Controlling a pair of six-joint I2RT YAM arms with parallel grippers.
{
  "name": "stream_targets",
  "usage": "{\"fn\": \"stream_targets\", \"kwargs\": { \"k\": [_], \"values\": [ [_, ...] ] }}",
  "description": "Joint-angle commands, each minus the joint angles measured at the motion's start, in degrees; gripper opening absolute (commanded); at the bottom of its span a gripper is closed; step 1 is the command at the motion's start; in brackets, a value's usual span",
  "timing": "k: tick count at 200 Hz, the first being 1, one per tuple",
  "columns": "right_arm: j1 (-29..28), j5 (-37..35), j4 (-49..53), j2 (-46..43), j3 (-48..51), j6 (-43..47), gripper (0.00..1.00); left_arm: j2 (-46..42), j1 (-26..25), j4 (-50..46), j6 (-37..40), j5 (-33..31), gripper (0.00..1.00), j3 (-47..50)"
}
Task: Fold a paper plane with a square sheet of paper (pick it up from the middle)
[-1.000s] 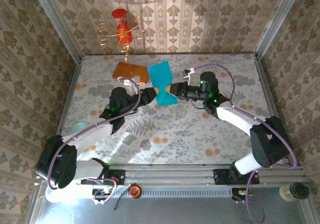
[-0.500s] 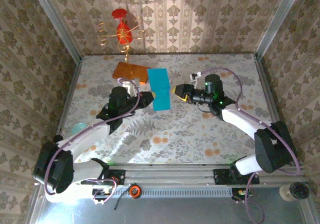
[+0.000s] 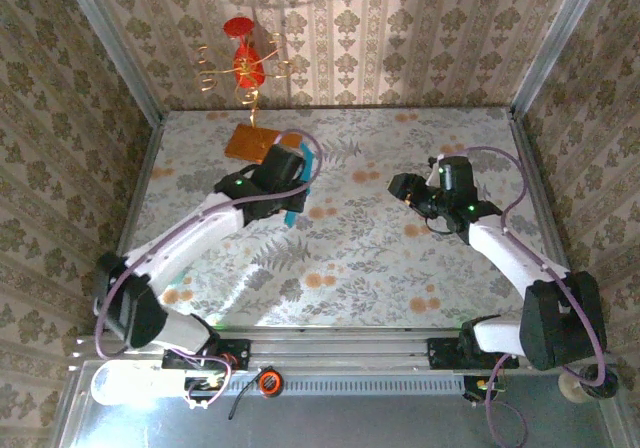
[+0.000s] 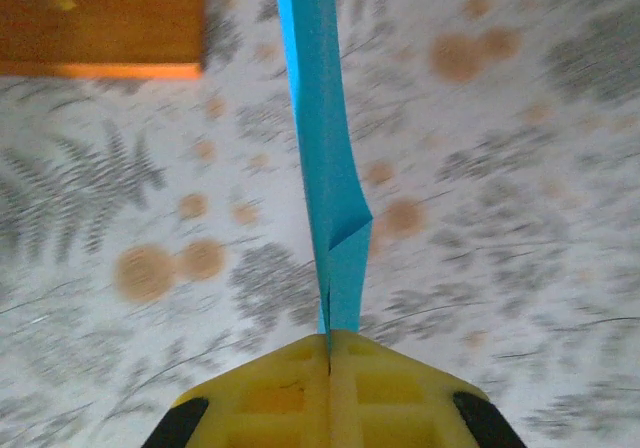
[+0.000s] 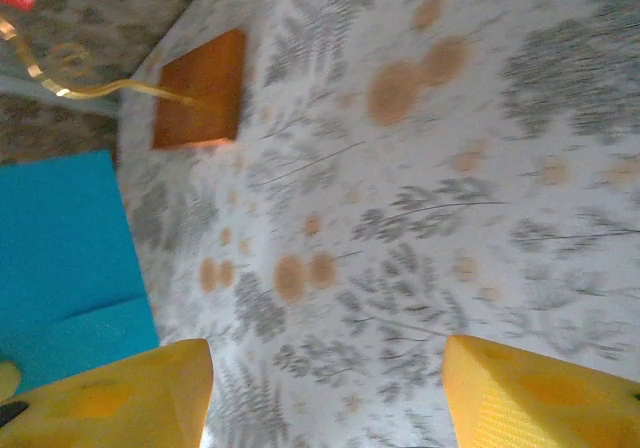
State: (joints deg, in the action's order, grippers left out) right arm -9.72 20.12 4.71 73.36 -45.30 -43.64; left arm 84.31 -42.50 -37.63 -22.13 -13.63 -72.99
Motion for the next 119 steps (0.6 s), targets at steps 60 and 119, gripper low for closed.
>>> {"fn": "stream_targets", "kwargs": {
  "k": [60,119],
  "values": [
    [5.61,-7.94,6.84,-3.49,2.69,1.22,0.64,22.02,-7.76,-17.93,-2.49,-14.94,0.08,-14.79],
    [6.64,-5.35,2.66,-1.16,3.48,-2.41,0.62,20.85,-7.97,-3.57,-7.28,6.04,0.37,-8.40]
  ]
}}
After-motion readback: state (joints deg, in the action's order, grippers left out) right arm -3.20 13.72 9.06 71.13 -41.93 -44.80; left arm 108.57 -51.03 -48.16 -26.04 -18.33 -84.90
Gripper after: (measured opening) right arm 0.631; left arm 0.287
